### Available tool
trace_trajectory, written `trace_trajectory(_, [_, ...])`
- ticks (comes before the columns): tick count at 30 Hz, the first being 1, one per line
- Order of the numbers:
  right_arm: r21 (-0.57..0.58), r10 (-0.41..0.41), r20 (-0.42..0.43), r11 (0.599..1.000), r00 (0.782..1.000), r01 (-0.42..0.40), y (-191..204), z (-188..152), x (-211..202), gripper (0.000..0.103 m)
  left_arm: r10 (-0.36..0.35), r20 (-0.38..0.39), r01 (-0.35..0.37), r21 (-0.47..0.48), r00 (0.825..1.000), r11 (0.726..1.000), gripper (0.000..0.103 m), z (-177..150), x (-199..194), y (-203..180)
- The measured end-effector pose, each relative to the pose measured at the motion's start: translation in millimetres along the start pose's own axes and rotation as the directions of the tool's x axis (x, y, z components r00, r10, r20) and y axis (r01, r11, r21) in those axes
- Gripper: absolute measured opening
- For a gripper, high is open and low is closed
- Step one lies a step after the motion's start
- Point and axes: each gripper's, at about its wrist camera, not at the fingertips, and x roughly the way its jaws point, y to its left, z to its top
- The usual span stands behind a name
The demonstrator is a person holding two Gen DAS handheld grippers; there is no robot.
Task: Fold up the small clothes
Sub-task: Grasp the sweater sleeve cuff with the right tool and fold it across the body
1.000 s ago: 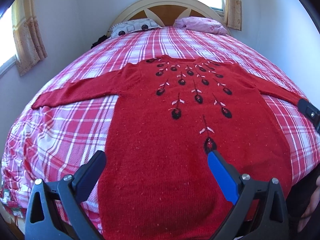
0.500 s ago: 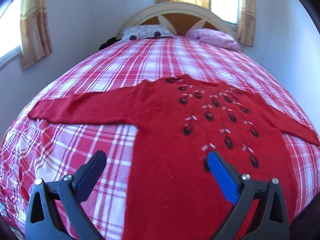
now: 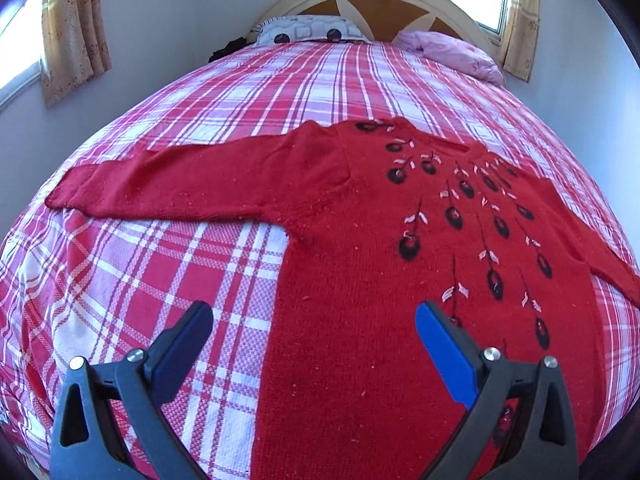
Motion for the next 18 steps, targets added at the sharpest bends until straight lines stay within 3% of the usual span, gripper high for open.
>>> trace_trajectory(5, [0.080,0.116,0.022,0.990,0.993,-0.117,-2,8,-33,0.017,-0.009,-0.011,0.008,-0.006,1.000,1.000,0.103,-2,1,5])
trace_trajectory(10, [0.025,0.252,0.062,0.967,0.966,-0.254,40,15,-85,0.017,-0.012,0.011,0.013,-0.045,1.000,0.999,0.103,1,-3,17])
trace_trajectory(14, [-0.107,0.405,0.061,0.911,0.912,-0.397,112,6,-138,0.017,-0.017,0.024,0.019,-0.071,1.000,0.997,0.103,1,-6,26])
trace_trajectory(16, [-0.197,0.492,0.032,0.856,0.870,-0.477,165,-6,-165,0.017,-0.018,0.028,0.021,-0.081,0.999,0.997,0.103,0,-7,30])
trace_trajectory(18, [-0.277,0.580,-0.024,0.779,0.814,-0.563,223,-27,-189,0.017,-0.014,0.033,0.017,-0.089,0.999,0.996,0.103,-1,-9,37])
